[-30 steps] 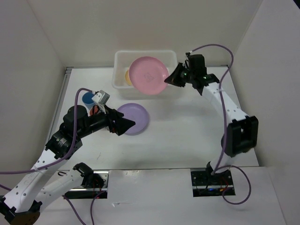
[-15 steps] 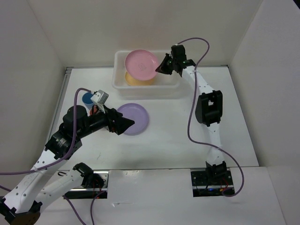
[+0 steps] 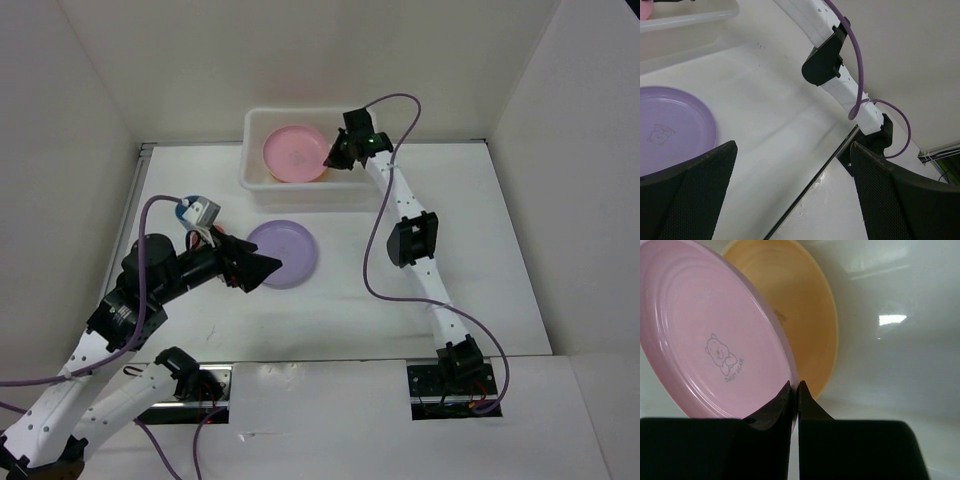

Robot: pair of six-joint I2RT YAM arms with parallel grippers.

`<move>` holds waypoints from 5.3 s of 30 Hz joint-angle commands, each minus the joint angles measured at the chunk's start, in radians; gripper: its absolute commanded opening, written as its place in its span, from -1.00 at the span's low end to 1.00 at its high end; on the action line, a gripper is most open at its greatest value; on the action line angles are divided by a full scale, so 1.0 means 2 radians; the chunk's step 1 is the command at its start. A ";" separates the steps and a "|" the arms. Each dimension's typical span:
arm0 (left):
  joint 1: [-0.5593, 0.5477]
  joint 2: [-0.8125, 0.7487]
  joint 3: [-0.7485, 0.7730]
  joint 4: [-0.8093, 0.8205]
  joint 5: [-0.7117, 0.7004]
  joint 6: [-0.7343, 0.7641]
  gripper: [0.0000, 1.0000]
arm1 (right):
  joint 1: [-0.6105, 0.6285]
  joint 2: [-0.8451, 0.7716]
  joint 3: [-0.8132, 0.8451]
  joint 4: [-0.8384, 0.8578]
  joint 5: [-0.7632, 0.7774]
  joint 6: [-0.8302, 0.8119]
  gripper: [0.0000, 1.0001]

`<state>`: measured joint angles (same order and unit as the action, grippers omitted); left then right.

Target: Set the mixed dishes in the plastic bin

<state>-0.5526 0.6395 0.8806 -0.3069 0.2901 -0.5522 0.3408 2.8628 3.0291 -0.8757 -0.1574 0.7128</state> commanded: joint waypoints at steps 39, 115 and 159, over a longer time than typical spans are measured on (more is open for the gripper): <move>0.007 -0.044 0.026 -0.014 0.008 -0.028 1.00 | 0.126 -0.461 -0.062 -0.214 0.144 -0.070 0.50; 0.007 -0.040 0.017 -0.018 -0.015 -0.015 1.00 | 0.221 -0.547 -1.110 0.539 0.116 0.263 -1.00; 0.007 -0.087 0.074 -0.070 -0.110 0.014 1.00 | -0.003 -0.016 0.018 -0.016 -0.028 -0.025 -0.99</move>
<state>-0.5442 0.4664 1.0157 -0.4572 0.0784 -0.5488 0.3386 2.8243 3.0001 -0.8658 -0.2054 0.6567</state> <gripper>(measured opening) 1.000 0.092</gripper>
